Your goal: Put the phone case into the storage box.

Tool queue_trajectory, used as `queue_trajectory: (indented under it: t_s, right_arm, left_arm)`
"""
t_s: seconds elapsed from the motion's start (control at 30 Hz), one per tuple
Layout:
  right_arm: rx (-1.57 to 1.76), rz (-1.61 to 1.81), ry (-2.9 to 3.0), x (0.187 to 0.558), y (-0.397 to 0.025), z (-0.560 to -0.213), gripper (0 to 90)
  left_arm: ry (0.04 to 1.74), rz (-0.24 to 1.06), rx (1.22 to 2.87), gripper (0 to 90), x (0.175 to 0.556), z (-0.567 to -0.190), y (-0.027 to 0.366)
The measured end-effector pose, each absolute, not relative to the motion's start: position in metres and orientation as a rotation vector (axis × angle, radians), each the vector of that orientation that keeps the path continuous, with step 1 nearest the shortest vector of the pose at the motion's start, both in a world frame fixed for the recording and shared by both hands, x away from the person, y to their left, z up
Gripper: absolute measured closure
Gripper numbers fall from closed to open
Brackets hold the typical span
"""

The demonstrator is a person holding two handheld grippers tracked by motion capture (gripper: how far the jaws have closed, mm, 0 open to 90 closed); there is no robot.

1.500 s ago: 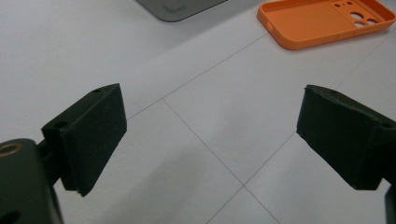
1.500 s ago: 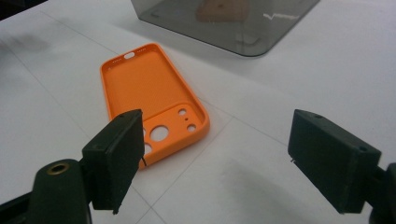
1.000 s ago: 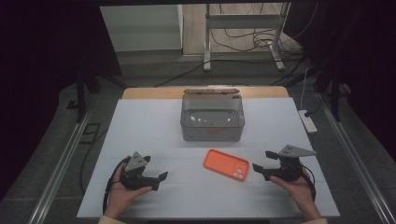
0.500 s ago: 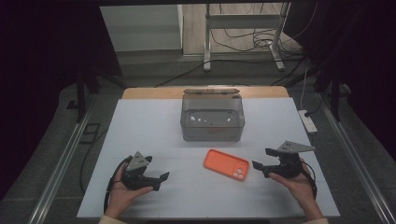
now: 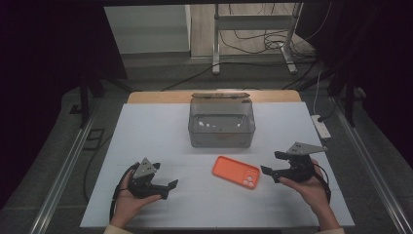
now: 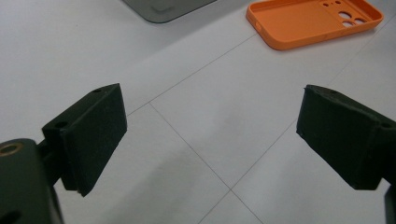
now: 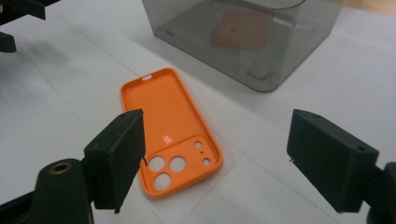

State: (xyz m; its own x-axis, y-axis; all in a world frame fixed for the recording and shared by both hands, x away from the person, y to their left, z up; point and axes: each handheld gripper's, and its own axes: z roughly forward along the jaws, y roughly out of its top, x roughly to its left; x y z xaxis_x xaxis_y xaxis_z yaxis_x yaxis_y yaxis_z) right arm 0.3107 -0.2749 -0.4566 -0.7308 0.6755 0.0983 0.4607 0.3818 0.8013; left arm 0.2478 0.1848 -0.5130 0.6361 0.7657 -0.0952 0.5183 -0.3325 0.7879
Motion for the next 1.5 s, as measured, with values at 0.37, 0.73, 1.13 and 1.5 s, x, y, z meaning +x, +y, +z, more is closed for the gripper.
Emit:
queue_trajectory:
  t_s: [0.37,0.73,1.13,1.5]
  right_arm:
    - [1.018,1.261,2.388,0.313,-0.274,-0.449,16.9]
    - [0.947,1.216,2.455,0.321,-0.256,-0.44,16.7]
    - [0.888,1.156,2.533,0.329,-0.245,-0.439,18.7]
    - [0.873,1.12,2.594,0.34,-0.235,-0.442,22.8]
  left_arm:
    - [1.01,0.377,2.016,8.5,0.249,-0.513,0.186]
    - [1.013,0.362,2.012,8.7,0.249,-0.512,0.187]
    - [1.004,0.364,2.027,9.3,0.249,-0.512,0.186]
    - [1.003,0.366,2.03,9.1,0.249,-0.513,0.186]
